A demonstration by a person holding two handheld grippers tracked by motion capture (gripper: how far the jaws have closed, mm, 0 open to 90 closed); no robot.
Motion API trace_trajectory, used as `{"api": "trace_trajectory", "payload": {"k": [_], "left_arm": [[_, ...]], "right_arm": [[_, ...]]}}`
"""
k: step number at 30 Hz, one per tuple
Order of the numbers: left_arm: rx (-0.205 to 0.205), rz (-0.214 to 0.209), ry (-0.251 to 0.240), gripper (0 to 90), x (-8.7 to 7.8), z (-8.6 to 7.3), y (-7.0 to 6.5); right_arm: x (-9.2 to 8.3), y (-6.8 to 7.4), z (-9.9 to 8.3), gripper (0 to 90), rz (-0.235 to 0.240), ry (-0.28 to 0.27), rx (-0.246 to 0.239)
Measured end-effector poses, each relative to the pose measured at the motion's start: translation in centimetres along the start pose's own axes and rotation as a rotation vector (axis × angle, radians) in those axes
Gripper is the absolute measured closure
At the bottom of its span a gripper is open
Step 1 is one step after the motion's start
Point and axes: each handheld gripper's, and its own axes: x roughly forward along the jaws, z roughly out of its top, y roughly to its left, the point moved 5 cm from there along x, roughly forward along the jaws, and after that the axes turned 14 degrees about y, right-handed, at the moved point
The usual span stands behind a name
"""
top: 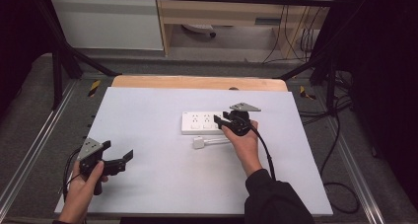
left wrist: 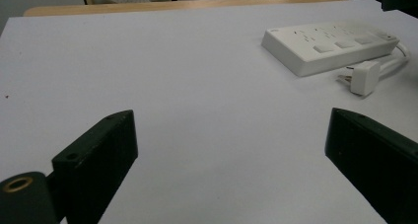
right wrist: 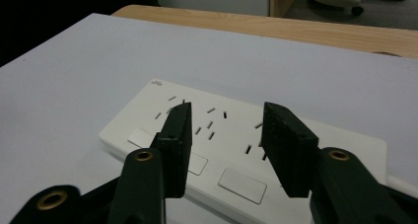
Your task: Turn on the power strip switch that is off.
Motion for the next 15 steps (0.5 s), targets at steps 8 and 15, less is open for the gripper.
{"api": "trace_trajectory", "payload": {"k": [8,15], "left_arm": [[-0.004,-0.001,0.002,5.7,0.1,0.0,0.0],[-0.013,-0.003,-0.001,5.7,-0.1,0.0,0.1]], "right_arm": [[-0.7,-1.0,0.2,38.2,-0.013,0.004,0.051],[-1.3,-2.0,0.4,26.1,-0.026,0.000,0.097]]}}
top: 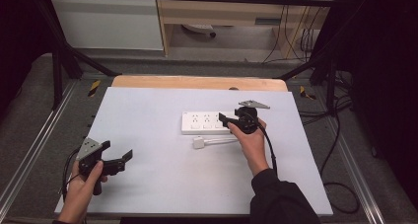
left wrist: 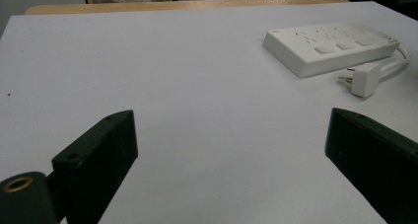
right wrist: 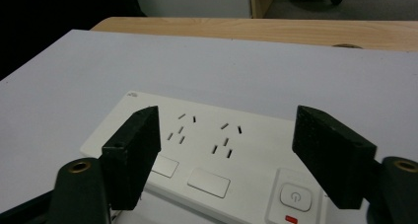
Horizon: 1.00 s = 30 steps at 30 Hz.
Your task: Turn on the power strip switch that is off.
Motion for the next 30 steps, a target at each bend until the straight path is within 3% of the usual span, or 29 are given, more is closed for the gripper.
{"api": "trace_trajectory", "payload": {"k": [10,22,30], "left_arm": [[0.005,0.000,0.002,5.5,0.0,0.0,-0.1],[0.009,-0.003,0.004,5.5,0.0,0.0,-0.1],[0.010,-0.006,0.009,5.3,0.0,-0.1,-0.2]], "right_arm": [[-1.3,-0.7,0.3,9.3,0.005,-0.009,0.026],[-3.2,-1.3,0.4,6.9,0.003,-0.029,-0.009],[-5.5,-1.6,0.3,5.6,-0.002,-0.058,-0.049]]}}
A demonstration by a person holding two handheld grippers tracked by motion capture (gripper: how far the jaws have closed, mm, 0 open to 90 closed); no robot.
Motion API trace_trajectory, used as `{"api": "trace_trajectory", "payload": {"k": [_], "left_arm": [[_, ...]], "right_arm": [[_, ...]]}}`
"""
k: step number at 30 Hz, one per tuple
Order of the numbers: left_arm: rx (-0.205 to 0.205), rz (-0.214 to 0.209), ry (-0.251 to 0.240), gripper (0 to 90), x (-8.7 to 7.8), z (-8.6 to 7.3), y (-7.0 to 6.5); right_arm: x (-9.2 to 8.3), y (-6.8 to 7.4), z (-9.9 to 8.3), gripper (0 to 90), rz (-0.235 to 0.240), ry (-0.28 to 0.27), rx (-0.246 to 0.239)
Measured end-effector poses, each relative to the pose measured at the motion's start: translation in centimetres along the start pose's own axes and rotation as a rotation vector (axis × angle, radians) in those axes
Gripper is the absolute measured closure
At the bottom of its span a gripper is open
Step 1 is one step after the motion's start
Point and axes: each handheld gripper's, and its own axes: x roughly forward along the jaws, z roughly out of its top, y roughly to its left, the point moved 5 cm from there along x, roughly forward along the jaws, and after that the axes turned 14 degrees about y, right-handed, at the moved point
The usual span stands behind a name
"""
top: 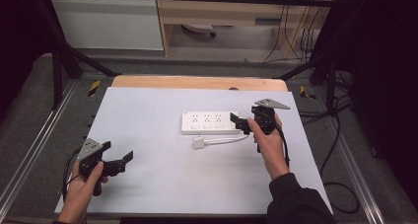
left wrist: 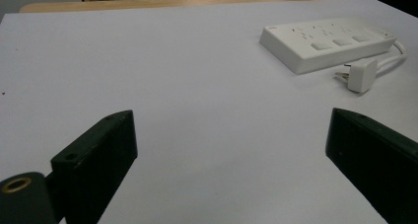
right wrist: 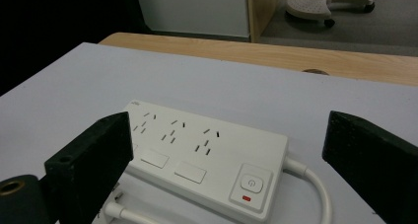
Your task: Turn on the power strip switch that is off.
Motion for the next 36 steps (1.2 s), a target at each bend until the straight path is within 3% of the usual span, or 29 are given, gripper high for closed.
{"api": "trace_trajectory", "payload": {"k": [9,17,21,29,32,33,35,36], "left_arm": [[0.002,-0.007,0.000,5.3,-0.5,-0.3,0.0],[0.004,-0.012,0.003,5.4,-1.0,-0.7,0.0],[-0.010,-0.008,-0.002,5.4,-1.5,-1.0,0.2],[-0.022,-0.010,-0.006,5.4,-2.0,-1.4,0.4],[-0.025,-0.004,-0.009,5.4,-2.0,-1.3,0.5],[-0.026,-0.008,-0.009,5.4,-1.9,-1.3,0.5],[-0.023,-0.005,-0.006,5.4,-1.9,-1.3,0.4],[-0.021,-0.009,-0.006,5.4,-1.8,-1.3,0.4]], "right_arm": [[-3.0,-0.1,-0.4,5.6,0.000,-0.046,-0.021],[-5.9,-1.0,-2.0,7.3,-0.015,-0.110,-0.029],[-7.0,-1.7,-4.0,7.7,-0.025,-0.141,-0.019],[-8.1,-2.3,-6.9,7.4,-0.047,-0.137,-0.029],[-8.5,-2.7,-8.5,7.0,-0.063,-0.127,-0.033],[-8.4,-3.0,-9.9,6.8,-0.072,-0.109,-0.023],[-8.3,-3.2,-10.3,6.9,-0.074,-0.102,-0.015],[-7.9,-3.5,-11.2,6.9,-0.085,-0.075,-0.004]]}}
